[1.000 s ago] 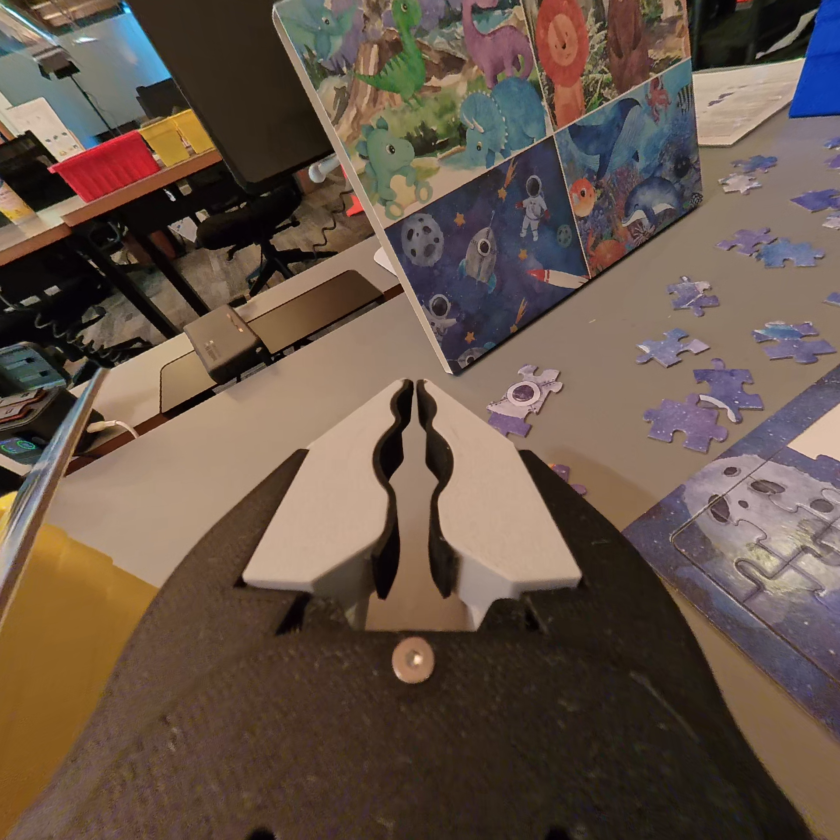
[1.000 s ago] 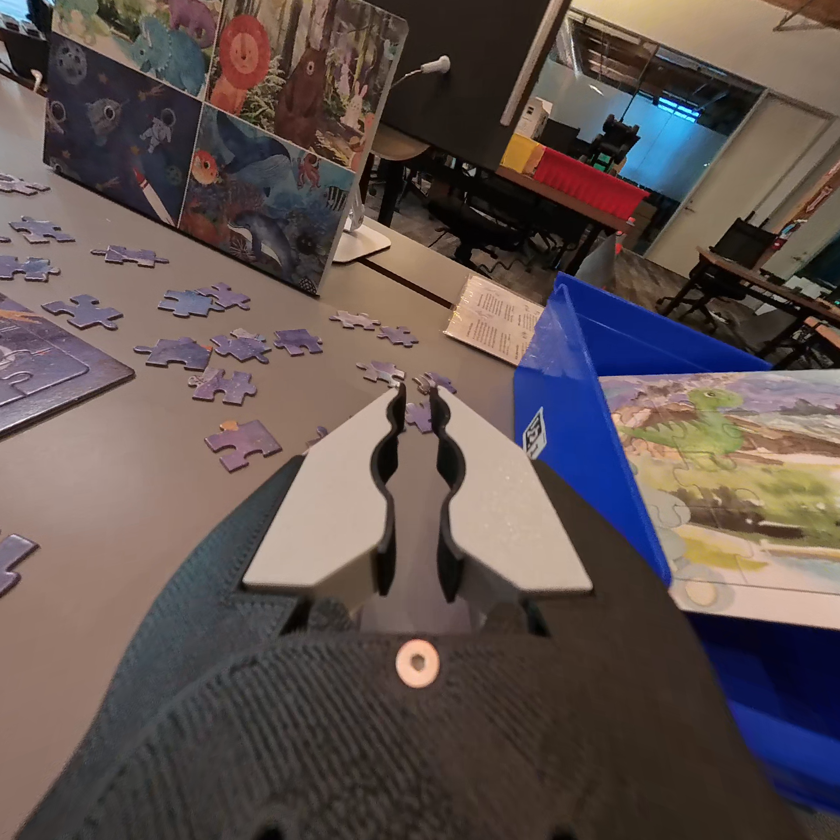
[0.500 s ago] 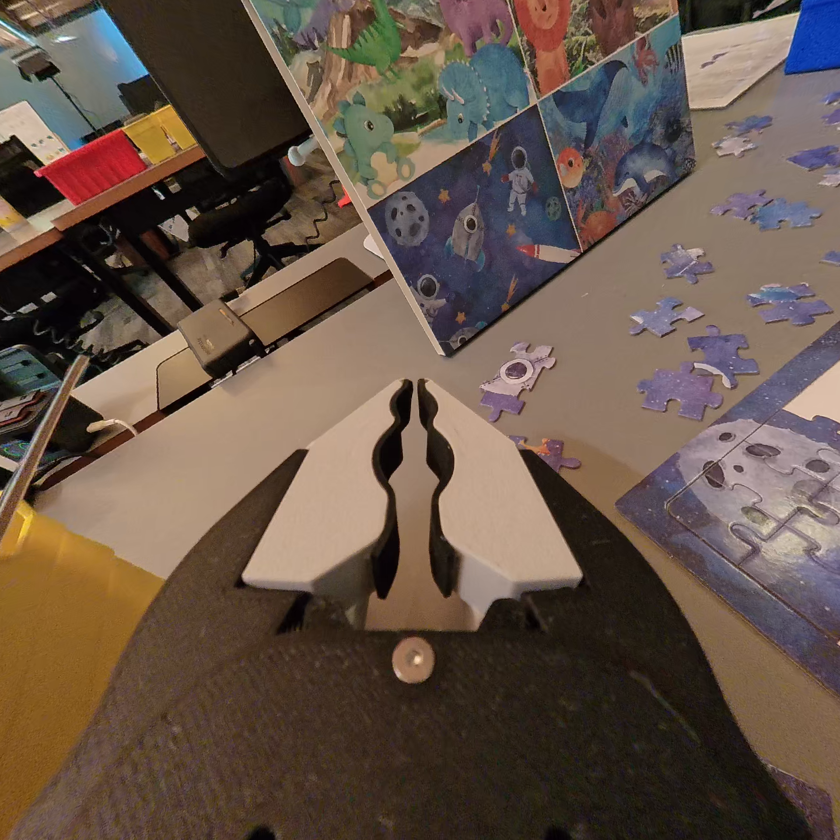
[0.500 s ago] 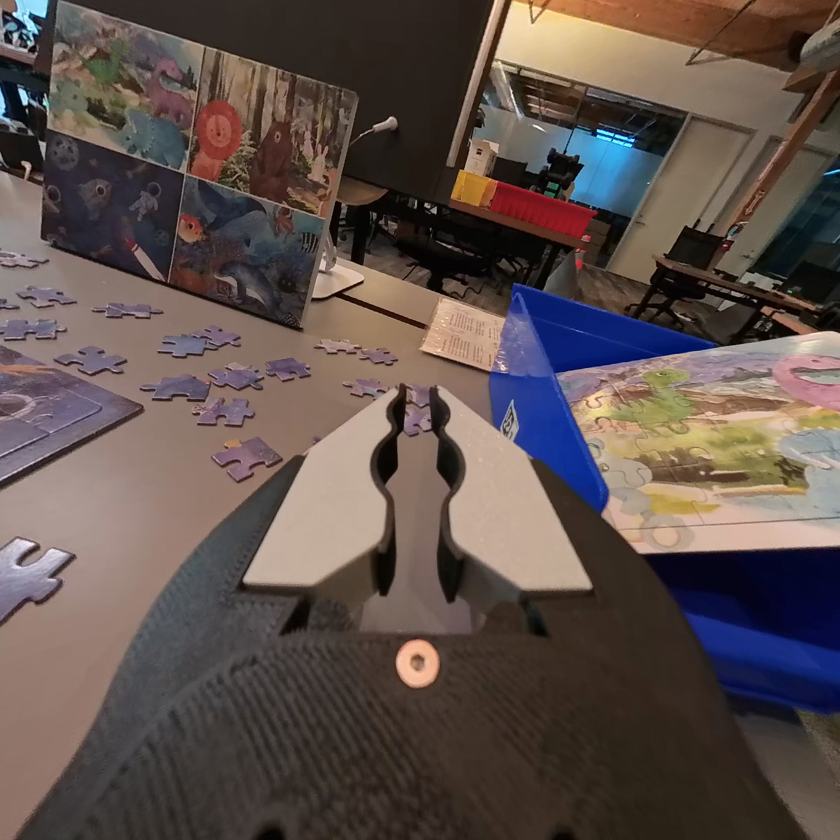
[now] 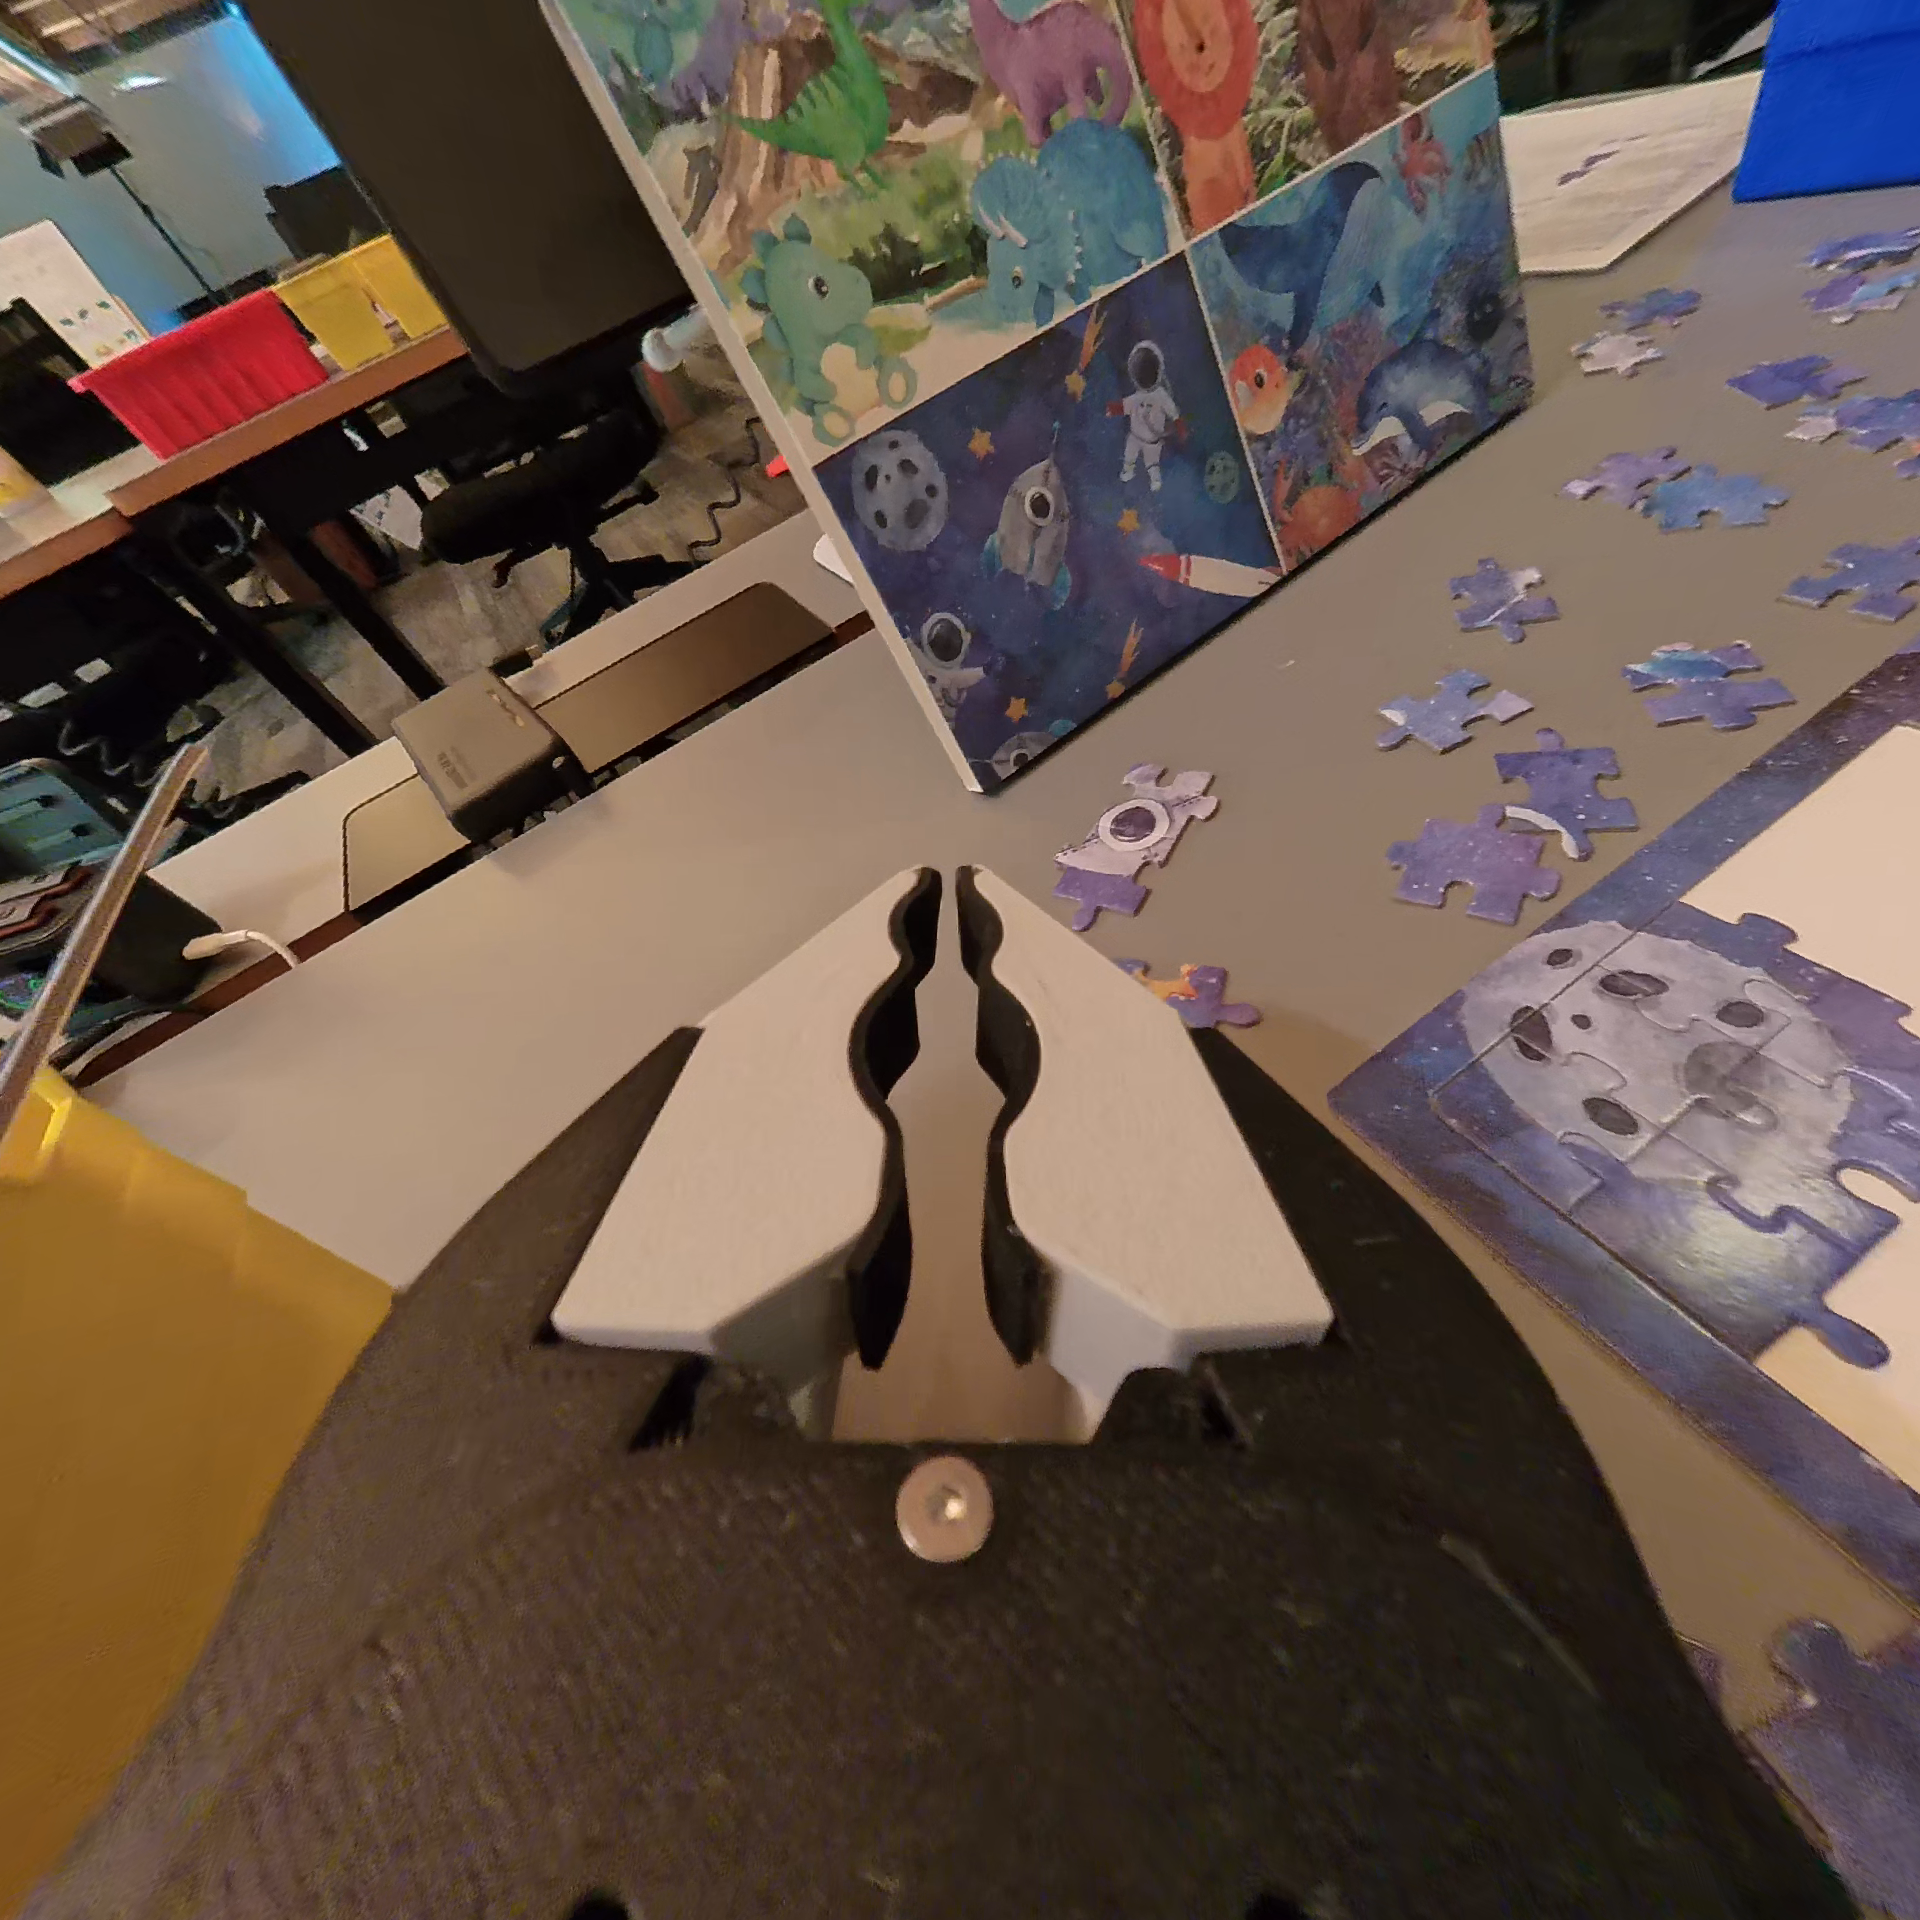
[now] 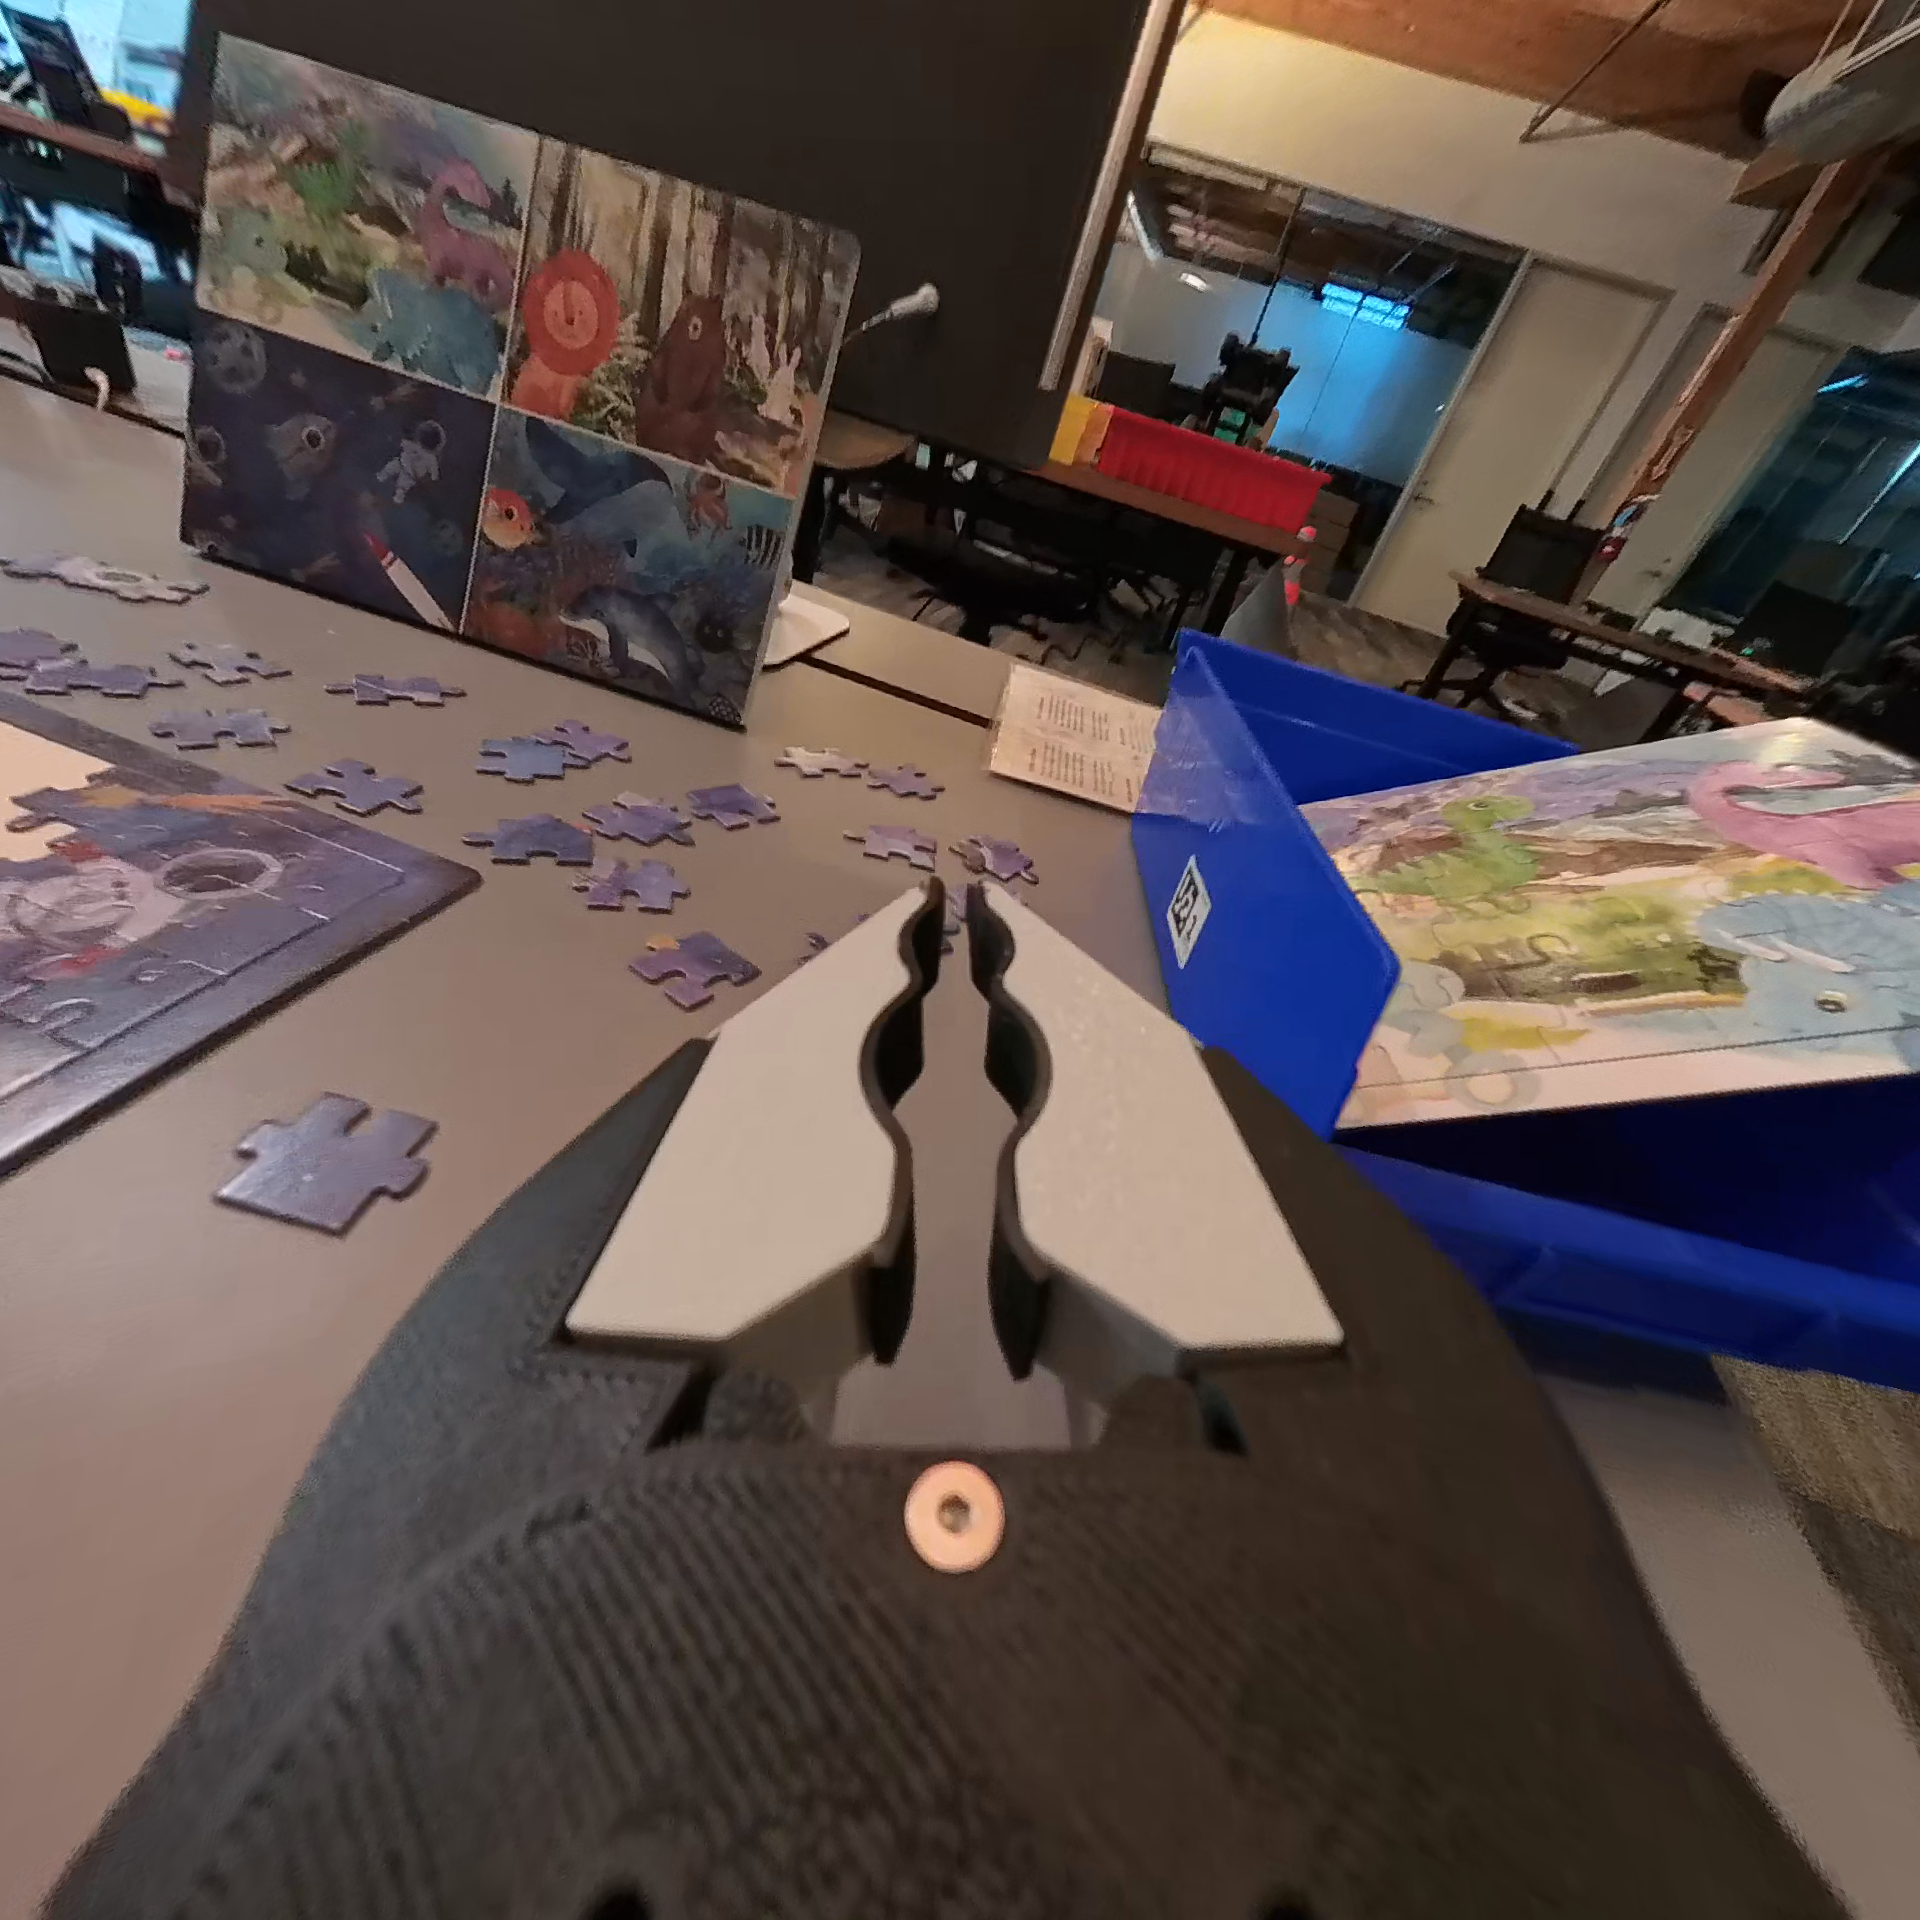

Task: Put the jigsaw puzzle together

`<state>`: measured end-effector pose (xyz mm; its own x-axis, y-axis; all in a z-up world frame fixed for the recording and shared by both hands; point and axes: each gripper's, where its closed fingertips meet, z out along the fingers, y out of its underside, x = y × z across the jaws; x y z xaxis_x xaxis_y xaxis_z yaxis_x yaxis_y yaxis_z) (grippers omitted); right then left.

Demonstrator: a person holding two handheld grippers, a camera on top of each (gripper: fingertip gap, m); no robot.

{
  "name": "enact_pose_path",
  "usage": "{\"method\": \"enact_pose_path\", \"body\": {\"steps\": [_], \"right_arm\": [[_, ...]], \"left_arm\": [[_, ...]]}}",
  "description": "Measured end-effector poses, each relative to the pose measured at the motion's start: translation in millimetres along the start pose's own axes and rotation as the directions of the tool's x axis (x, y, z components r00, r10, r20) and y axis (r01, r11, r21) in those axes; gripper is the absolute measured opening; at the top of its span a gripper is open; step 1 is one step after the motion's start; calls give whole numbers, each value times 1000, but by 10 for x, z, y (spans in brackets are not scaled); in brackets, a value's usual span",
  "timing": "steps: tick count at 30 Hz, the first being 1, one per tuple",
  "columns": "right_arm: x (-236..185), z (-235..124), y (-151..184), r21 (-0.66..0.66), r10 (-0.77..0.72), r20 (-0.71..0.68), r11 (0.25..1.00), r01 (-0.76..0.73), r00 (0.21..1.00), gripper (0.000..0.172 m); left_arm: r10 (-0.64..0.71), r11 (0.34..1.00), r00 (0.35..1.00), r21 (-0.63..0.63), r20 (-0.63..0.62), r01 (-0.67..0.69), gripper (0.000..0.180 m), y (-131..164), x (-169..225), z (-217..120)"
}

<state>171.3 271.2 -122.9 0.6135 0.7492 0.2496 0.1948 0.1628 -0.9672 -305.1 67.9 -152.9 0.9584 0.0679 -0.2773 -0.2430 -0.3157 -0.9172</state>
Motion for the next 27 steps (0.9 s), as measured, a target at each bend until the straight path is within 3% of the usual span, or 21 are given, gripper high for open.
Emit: {"method": "enact_pose_path", "body": {"steps": [7, 27], "right_arm": [[157, -187, -98, 68, 47, -90, 997, -41, 995, 2], [269, -187, -51, 83, 158, -85, 985, -151, 984, 14]], "left_arm": [[21, 1000, 1000, -7, -12, -21, 2, 2, 91, -26], [22, 1000, 1000, 12, -1, -22, 3, -33, 92, -63]]}}
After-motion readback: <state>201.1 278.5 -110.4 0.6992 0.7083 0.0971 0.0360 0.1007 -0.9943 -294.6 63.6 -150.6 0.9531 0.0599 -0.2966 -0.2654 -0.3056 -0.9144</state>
